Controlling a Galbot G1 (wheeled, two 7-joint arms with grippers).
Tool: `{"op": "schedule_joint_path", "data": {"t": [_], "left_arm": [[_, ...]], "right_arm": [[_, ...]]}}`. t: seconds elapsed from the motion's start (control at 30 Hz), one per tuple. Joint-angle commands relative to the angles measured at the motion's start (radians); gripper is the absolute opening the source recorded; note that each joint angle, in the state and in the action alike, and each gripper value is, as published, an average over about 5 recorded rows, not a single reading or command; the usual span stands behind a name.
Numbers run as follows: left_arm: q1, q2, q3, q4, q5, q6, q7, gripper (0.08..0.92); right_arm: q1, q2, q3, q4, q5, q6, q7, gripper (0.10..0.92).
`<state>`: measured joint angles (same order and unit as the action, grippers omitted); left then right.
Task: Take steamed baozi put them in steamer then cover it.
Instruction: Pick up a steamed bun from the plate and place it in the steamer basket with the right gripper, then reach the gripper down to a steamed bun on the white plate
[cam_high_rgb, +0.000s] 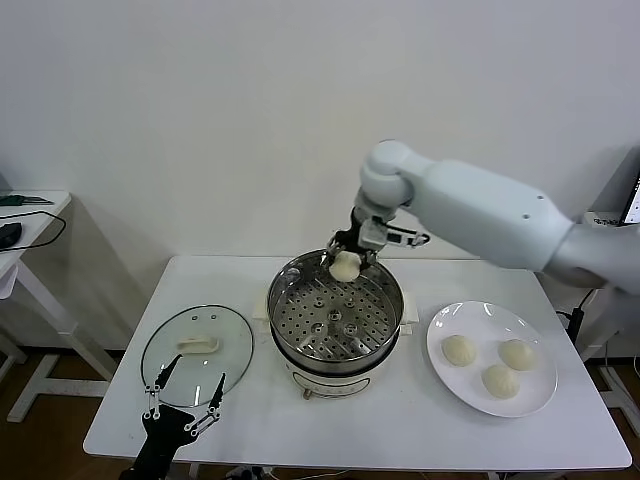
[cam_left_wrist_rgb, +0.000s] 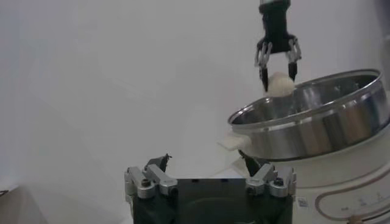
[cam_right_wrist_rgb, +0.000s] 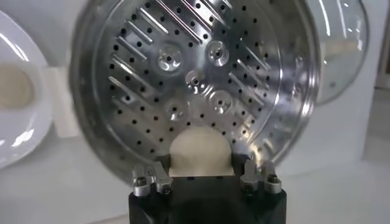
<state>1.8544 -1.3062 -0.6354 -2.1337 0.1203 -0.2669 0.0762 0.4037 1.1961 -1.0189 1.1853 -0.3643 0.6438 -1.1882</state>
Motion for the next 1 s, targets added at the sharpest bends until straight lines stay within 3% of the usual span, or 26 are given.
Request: {"op": "schedule_joint_path", "data": {"t": [0.03,0.43,0.7,0.87,1.0], "left_arm": [[0.001,-0.001,-0.001,0.003,-0.001,-0.001,-0.001,0.823],[0.002,-0.002,-0.002,0.007,-0.002,-0.007,-0.002,0.823],[-0.002,-0.005,-0.003,0.002,-0.003,-0.008,-0.019,0.823],[-0.003,-0.004,-0.005,-0.001,-0.005,-0.006,-0.020,0.823],[-0.006,-0.004,-0.003,-0.001,-0.005,-0.005,-0.020,0.823]], "right_arm": [[-0.061,0.099,-0.004,-0.085,-0.089,0.040,0.001,0.662],[-0.093,0.146,0.005,-0.155,-0.112,0.059,0.000,0.695],[-0.084,0.125,0.033,-0.133,-0.101,0.051,0.003,0.816],[-0.018,0.002,0.070,-0.007,0.017,-0.015,-0.031,0.822],[0.049,-0.162,0.092,0.103,0.183,-0.155,-0.081,0.823]]}}
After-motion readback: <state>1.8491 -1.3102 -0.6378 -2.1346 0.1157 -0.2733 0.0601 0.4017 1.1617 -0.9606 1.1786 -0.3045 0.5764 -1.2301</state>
